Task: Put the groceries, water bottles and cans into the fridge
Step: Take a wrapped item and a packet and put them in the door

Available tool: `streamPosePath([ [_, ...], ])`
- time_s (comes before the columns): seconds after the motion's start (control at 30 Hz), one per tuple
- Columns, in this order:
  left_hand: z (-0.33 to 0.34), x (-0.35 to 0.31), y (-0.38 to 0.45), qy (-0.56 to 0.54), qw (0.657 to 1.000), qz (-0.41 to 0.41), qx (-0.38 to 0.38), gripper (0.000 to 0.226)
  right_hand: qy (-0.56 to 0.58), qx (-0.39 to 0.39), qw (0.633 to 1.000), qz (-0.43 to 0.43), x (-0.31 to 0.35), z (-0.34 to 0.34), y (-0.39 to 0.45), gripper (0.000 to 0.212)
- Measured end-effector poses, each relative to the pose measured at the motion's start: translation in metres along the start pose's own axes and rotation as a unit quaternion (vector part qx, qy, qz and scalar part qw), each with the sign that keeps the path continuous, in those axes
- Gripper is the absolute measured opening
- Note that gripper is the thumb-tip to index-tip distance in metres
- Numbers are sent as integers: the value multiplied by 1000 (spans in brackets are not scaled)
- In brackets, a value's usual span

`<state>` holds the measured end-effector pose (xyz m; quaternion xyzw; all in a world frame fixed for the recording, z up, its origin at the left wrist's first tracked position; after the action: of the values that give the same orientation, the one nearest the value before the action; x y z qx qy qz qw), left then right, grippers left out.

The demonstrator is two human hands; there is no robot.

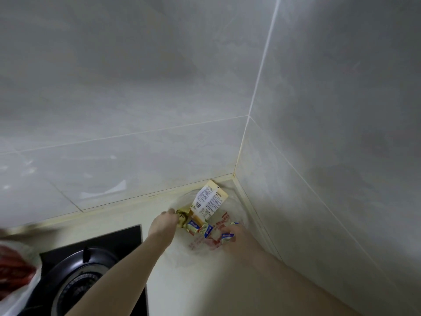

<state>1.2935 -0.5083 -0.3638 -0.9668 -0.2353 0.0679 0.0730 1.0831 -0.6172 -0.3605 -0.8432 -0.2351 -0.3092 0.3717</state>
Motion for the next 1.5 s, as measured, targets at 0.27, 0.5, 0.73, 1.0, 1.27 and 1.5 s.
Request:
streamPosePath([
  [0.27,-87,1,-45,-183,963,-13,-198,7,91,0,985,147,-5,8,68,69],
  [0.5,-157,3,-120,-284,909,-39,-303,17,196,-34,958,206,-1,28,98,23],
  [0.73,-184,4,-178,-279,904,-59,-318,20,243,-92,942,210,7,13,100,17],
  [1.0,-182,3,-192,-320,899,-90,-286,26,171,-187,967,-32,76,-28,32,7],
  [1.27,-186,-17,-210,-328,908,-70,-251,23,184,-244,945,-114,52,-71,-115,26],
  [1.5,-180,-41,-228,-365,911,-5,-191,24,155,-293,940,-75,36,-81,-214,20],
])
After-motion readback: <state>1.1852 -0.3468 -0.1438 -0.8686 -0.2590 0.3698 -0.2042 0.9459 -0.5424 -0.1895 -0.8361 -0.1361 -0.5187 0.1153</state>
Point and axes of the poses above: each hand's wrist, its own y-axis towards the middle knuckle, its own z-axis out of the palm, x = y × z, the point moved 10 cm from there along y, towards the middle knuckle, and after that the axes turned 6 degrees about z, right-handed, at the moved point
